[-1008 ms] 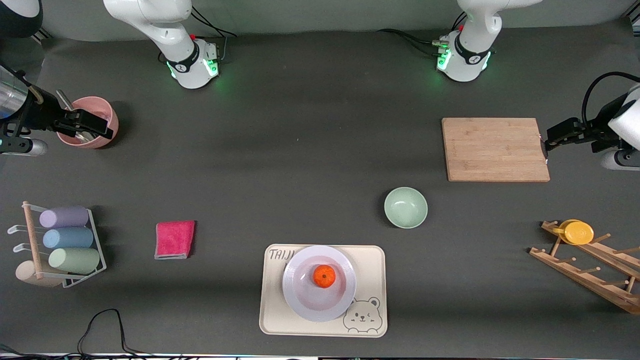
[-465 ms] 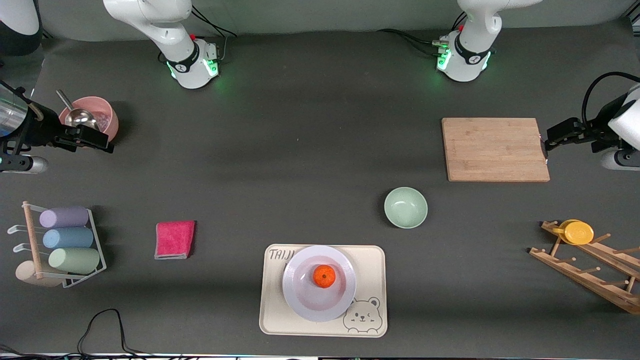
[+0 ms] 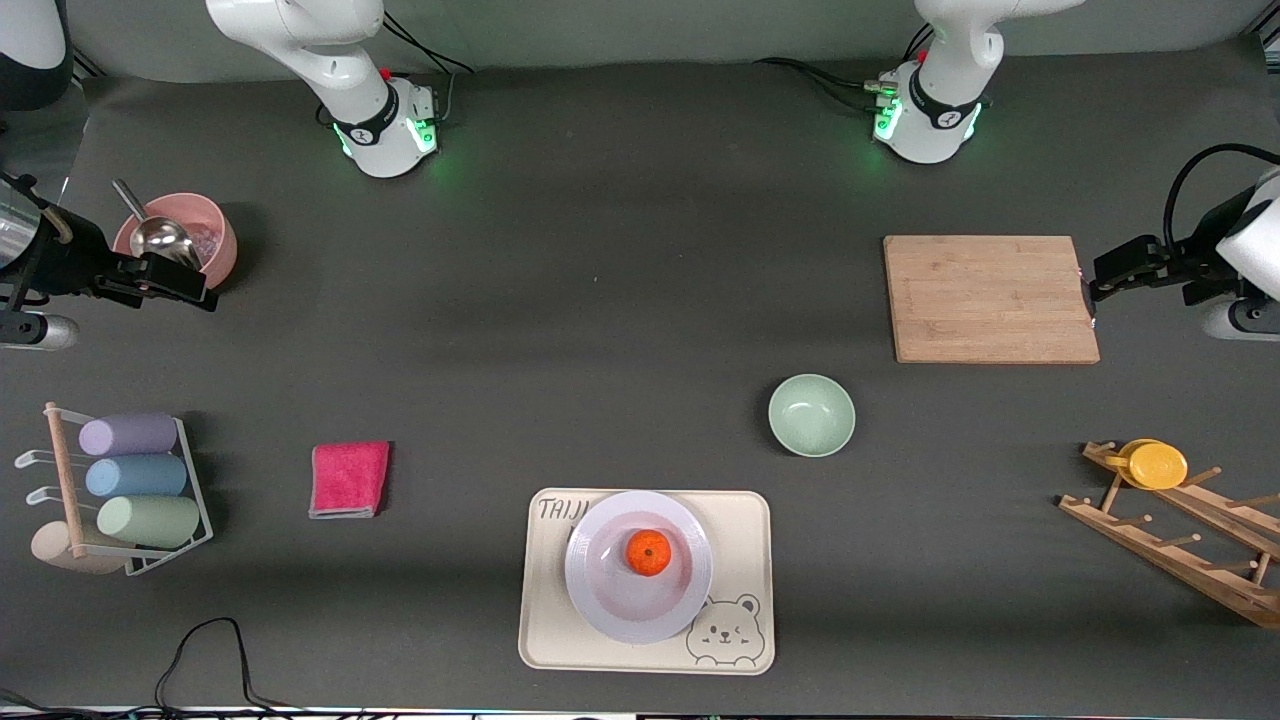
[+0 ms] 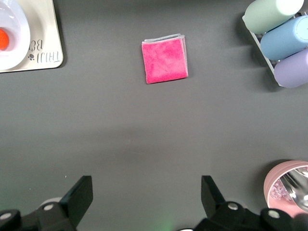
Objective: Place orange and plate with both arms
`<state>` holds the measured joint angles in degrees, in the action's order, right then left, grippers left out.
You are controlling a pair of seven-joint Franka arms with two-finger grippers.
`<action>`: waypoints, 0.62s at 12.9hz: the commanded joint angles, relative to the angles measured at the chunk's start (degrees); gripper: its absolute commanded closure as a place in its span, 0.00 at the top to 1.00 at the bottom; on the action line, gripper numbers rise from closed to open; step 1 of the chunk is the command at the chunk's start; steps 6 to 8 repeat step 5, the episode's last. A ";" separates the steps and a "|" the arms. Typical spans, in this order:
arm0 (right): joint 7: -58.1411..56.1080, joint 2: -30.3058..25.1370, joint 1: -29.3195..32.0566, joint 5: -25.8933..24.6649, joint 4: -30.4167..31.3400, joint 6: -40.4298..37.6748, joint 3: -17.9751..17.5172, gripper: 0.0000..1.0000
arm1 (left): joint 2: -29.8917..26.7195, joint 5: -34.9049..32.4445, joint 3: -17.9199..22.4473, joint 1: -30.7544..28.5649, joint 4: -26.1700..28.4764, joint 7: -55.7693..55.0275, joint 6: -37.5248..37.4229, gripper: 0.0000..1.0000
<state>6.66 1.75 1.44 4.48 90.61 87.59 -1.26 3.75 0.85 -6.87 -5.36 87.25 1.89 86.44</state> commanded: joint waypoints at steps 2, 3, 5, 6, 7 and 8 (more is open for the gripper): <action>-1.21 -0.17 -0.82 -1.05 -1.14 -0.40 0.73 1.00 | -0.94 0.56 0.81 0.79 0.38 0.75 -0.57 1.00; -1.30 -0.17 -0.82 -1.05 -1.14 -0.40 0.73 1.00 | -0.94 0.56 0.81 0.79 0.38 0.75 -0.57 1.00; -1.30 -0.26 -0.82 -1.05 -1.14 -0.58 0.73 1.00 | -0.85 0.56 0.81 0.79 0.29 0.75 -0.57 1.00; -1.30 -0.26 -0.82 -1.05 -1.14 -0.58 0.73 1.00 | -0.85 0.56 0.81 0.79 0.29 0.75 -0.57 1.00; -1.30 -0.26 -0.82 -1.05 -1.14 -0.58 0.73 1.00 | -0.85 0.56 0.81 0.79 0.29 0.75 -0.57 1.00; -1.30 -0.26 -0.82 -1.05 -1.14 -0.58 0.73 1.00 | -0.85 0.56 0.81 0.79 0.29 0.75 -0.57 1.00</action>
